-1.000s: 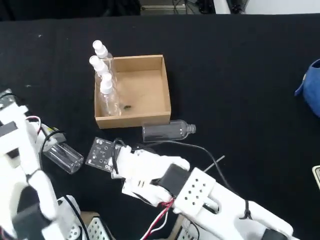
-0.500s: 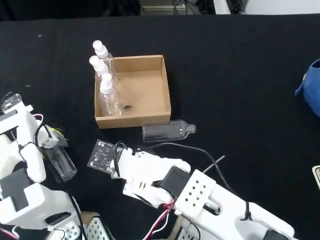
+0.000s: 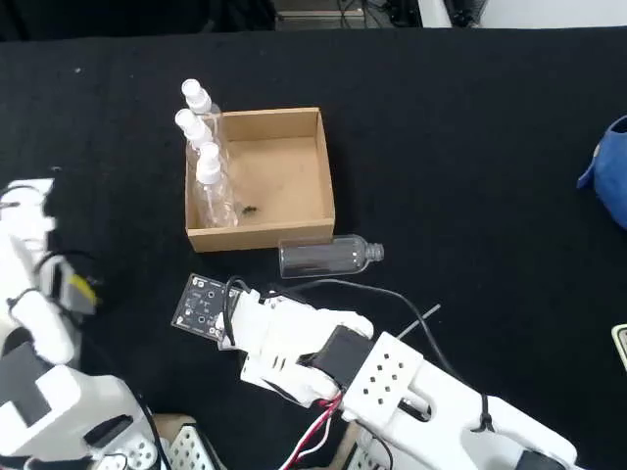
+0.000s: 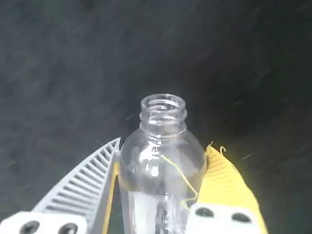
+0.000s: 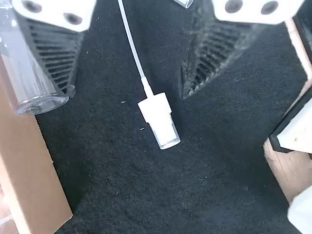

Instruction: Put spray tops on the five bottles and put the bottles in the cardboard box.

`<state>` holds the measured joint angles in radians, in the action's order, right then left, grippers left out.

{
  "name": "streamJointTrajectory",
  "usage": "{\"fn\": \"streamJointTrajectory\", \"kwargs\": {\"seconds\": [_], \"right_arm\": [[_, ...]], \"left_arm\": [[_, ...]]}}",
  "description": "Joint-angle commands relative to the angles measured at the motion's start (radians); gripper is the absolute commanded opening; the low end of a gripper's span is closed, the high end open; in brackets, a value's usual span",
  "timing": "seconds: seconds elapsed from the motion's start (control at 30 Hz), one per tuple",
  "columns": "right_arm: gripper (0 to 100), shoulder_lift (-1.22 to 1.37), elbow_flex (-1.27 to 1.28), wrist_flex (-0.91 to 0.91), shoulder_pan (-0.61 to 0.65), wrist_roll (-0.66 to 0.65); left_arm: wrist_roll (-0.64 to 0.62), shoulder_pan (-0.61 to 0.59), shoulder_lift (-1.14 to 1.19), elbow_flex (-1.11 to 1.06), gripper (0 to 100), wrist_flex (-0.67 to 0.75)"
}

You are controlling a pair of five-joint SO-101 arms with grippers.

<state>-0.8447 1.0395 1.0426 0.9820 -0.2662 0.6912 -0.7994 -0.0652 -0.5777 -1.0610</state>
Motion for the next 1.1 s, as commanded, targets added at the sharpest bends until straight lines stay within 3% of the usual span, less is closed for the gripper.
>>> {"fn": "streamJointTrajectory", "kwargs": {"seconds": [0.0, 0.13, 0.33, 0.77, 0.9, 1.07], "right_arm": [[29.7, -0.027, -0.002, -0.023, -0.025, 0.000], [29.7, -0.027, -0.002, -0.023, -0.025, -0.002], [29.7, -0.027, 0.022, -0.052, -0.025, -0.002], [29.7, -0.027, 0.065, -0.114, -0.025, -0.006], [29.7, -0.027, 0.064, -0.114, -0.025, -0.006], [29.7, -0.027, 0.064, -0.114, -0.025, -0.006]], "left_arm": [[0.187, -0.176, -0.058, 0.059, 4, 0.005], [0.310, -0.243, -0.057, 0.051, 6, 0.005], [0.328, -0.265, -0.058, 0.082, 20, 0.005], [0.333, -0.286, -0.049, 0.105, 20, -0.038], [0.419, -0.309, -0.048, 0.101, 20, -0.074], [0.422, -0.312, -0.051, 0.051, 20, -0.021]]}}
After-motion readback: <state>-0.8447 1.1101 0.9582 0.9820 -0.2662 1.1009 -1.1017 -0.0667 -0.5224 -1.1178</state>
